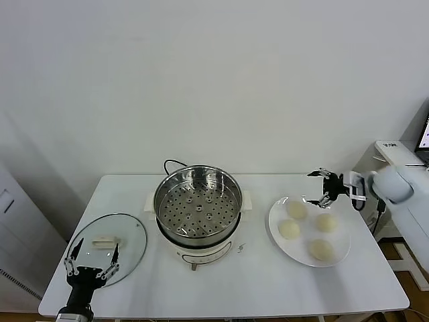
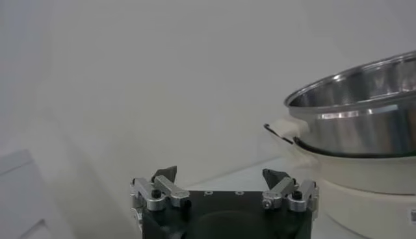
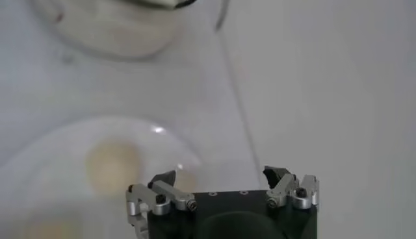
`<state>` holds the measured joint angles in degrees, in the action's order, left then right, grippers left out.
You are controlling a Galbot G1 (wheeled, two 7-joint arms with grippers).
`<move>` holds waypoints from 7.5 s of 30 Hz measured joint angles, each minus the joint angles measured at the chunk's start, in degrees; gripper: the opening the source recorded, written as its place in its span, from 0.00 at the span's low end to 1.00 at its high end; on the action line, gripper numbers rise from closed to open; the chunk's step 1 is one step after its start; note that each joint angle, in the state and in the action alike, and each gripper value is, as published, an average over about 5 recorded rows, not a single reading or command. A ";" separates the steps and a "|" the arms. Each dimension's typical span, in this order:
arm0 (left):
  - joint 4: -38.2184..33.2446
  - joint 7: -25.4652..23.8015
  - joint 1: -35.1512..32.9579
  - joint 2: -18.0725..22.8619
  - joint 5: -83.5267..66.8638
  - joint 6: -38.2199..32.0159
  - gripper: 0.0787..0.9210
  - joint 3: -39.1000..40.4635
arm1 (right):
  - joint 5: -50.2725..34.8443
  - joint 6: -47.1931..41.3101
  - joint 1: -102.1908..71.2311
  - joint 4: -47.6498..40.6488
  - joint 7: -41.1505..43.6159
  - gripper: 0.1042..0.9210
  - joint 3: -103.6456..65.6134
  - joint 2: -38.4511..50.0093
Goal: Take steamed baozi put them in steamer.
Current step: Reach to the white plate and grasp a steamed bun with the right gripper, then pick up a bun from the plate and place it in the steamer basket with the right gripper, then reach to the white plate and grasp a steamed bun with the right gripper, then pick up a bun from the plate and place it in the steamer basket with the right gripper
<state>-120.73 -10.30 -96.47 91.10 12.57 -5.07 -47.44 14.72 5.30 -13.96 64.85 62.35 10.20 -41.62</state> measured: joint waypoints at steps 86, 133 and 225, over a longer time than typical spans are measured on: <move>-4.52 0.00 -4.41 -1.64 -3.90 0.27 0.88 -3.87 | 6.38 26.66 33.38 -3.66 2.21 0.39 43.41 -33.63; -5.62 -0.41 -4.15 -0.21 -2.25 0.34 0.88 -2.60 | -25.09 -10.08 36.65 -4.17 5.16 0.88 51.15 -9.01; -7.59 0.10 -4.43 0.47 -3.01 0.57 0.88 -4.44 | -52.61 -35.54 41.03 4.27 -13.05 0.33 61.89 -33.19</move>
<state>-128.32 -10.20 -100.90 91.57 9.56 -4.50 -51.88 -37.89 -30.24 27.07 69.11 49.30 72.08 -74.80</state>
